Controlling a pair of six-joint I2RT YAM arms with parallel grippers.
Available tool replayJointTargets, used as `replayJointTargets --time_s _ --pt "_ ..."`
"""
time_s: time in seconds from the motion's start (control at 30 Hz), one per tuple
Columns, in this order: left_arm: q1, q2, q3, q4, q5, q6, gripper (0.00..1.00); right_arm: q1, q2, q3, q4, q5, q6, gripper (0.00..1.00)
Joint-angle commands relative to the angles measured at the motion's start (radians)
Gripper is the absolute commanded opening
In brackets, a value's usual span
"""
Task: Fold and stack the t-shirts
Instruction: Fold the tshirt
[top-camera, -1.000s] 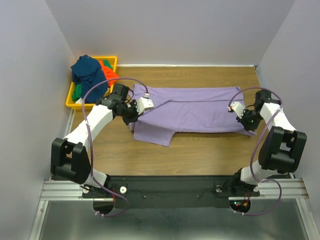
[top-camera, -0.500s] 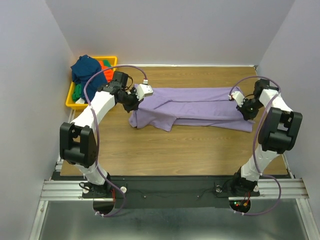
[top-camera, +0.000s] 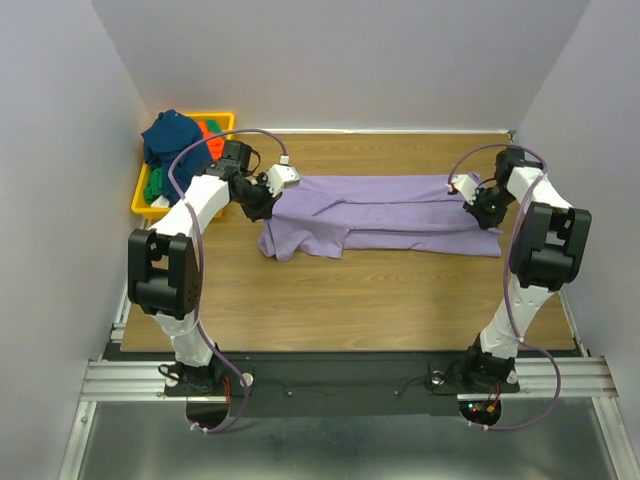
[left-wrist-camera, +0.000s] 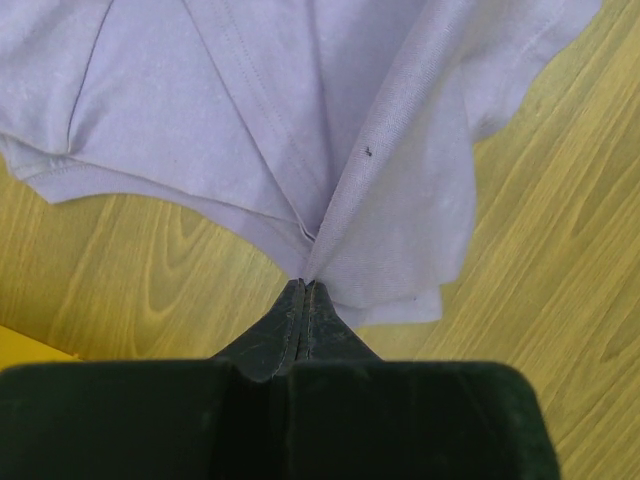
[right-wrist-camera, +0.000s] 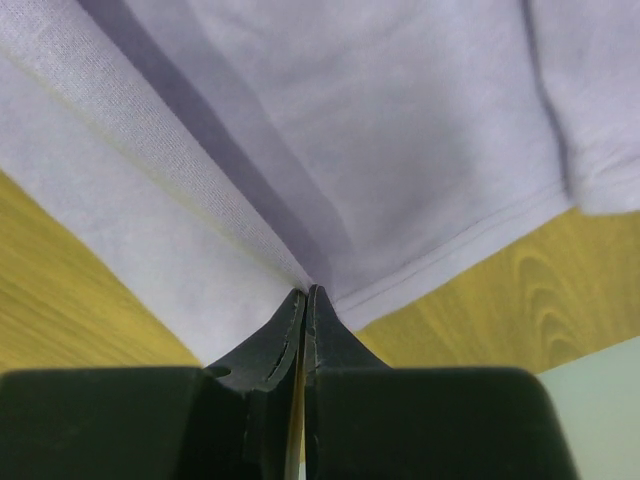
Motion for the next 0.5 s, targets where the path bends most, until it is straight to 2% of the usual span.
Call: replayJointTargets --time_s 0.0,0.33,0.43,0.47 --pt "0.031 0.001 0.043 -0.011 0.016 0.005 0.00 0.022 0.021 0.074 -0.008 0.027 -0.018 0.05" --pt "0.051 0.045 0.062 0.013 0.004 0.005 0.00 0.046 0.073 0.122 -0.007 0.050 -0.016 0.09" --pt "0.053 0.067 0.072 0.024 -0.006 -0.002 0.00 0.047 0.087 0.132 -0.004 0.046 -0.006 0.20" --pt "0.053 0.079 0.074 0.030 -0.018 -0.007 0.00 0.047 0.091 0.134 -0.002 0.042 0.002 0.37"
